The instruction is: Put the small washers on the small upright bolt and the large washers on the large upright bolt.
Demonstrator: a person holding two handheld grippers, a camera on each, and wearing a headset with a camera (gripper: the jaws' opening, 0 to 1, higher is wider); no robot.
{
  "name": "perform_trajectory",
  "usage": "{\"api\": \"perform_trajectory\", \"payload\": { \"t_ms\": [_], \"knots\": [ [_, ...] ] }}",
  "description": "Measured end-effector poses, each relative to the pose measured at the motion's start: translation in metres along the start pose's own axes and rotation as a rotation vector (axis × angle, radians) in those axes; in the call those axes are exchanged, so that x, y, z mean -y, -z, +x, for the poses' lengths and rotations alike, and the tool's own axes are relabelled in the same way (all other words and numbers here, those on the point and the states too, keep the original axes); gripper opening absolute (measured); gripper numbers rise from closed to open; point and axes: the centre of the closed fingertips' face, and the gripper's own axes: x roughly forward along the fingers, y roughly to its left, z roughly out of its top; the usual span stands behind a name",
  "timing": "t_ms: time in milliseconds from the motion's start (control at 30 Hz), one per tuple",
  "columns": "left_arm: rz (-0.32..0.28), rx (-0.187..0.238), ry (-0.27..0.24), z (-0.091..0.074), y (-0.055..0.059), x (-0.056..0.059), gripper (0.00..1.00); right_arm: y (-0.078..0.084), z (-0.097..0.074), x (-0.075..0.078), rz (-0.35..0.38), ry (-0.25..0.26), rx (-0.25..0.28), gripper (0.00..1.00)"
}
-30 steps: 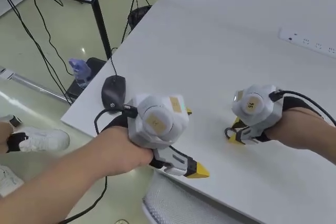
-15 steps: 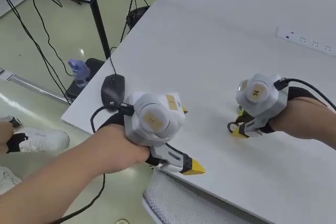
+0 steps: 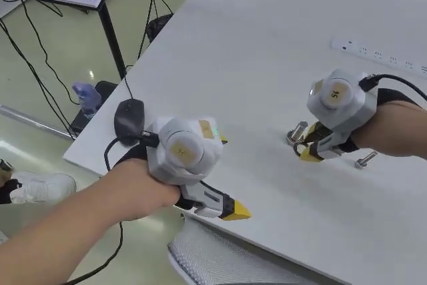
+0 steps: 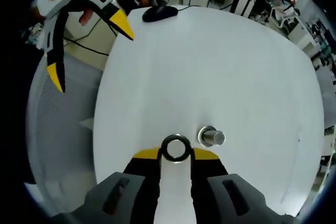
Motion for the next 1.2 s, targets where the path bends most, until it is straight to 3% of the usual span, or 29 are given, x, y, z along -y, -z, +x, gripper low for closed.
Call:
{"api": "perform_trajectory", "payload": {
  "t_ms": [400, 833, 1200],
  "knots": [
    [0.012, -0.004, 0.000, 0.002, -0.006, -0.002, 0.81, 0.008, -0.021, 0.030, 0.035, 0.050, 0.009, 0.21],
    [0.012, -0.019, 0.002, 0.001, -0.001, -0.005, 0.81, -0.003, -0.012, 0.049, 0.061, 0.074, 0.026, 0.21],
    [0.001, -0.024, 0.001, 0.000, 0.001, -0.006, 0.80, -0.011, -0.001, 0.055, 0.049, 0.071, 0.020, 0.21]
  ]
}}
